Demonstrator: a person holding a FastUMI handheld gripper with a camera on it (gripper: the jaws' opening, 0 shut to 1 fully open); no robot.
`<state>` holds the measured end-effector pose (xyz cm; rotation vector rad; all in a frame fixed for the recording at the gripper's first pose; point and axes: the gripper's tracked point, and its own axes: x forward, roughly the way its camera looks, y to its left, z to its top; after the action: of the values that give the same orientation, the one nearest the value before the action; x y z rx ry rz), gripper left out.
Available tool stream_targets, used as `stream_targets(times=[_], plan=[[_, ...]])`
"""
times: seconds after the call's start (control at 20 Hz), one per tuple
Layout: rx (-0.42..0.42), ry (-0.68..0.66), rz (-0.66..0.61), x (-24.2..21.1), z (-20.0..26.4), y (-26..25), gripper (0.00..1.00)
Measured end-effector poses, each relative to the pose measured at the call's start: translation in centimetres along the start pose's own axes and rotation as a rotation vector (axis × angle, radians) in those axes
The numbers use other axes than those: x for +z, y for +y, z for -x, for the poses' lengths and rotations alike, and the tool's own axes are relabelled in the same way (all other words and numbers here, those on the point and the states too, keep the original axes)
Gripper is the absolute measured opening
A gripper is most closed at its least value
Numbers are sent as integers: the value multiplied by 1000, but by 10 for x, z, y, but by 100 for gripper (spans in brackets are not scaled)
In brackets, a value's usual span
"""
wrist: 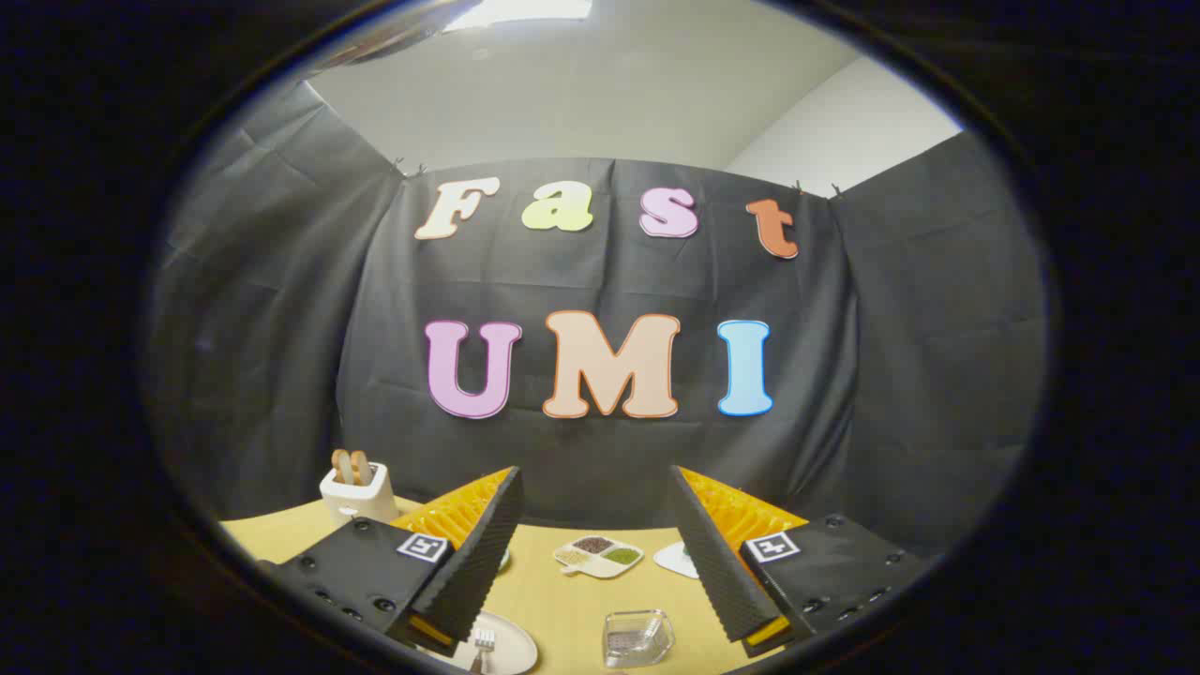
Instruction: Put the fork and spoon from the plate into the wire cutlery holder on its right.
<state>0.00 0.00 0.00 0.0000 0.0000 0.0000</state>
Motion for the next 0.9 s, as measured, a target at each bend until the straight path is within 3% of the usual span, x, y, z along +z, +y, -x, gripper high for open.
stream_targets(times=[0.9], plan=[[43, 24, 19, -3, -4, 34, 99]])
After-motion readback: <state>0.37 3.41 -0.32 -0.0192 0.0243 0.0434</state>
